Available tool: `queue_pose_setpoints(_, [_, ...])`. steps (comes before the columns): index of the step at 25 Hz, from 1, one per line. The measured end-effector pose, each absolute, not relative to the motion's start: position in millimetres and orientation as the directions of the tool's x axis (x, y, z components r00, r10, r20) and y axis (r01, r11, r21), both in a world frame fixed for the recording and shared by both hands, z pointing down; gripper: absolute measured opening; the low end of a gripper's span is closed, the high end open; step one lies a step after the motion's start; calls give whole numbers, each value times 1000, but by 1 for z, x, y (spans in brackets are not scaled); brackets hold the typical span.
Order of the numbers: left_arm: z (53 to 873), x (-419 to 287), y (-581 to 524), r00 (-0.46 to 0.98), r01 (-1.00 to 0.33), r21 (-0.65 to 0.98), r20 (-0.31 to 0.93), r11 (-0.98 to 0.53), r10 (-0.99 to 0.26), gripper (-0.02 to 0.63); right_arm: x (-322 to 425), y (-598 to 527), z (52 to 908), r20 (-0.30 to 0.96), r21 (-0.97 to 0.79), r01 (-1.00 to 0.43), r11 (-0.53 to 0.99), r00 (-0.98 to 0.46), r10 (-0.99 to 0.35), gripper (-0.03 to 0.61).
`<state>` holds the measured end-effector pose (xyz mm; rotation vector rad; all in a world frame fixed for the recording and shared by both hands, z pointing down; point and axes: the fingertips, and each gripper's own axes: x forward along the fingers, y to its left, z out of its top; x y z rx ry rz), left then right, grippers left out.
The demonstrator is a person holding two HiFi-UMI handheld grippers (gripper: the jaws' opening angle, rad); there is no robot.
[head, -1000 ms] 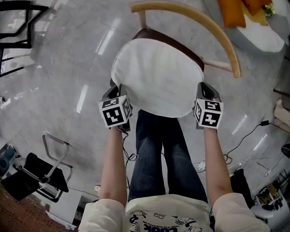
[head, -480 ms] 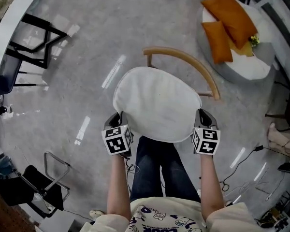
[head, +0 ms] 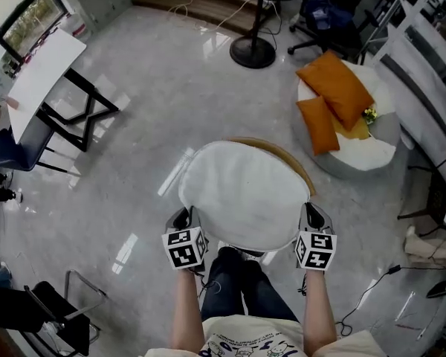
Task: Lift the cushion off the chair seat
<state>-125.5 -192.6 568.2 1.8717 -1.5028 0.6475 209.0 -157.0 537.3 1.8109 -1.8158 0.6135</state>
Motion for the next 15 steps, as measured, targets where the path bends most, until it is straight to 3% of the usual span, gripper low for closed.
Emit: queue_pose_setpoints(15, [398, -122, -166, 242, -970, 160, 530, -184, -813, 58, 213, -118, 375, 416, 14, -999, -51, 52, -908, 34])
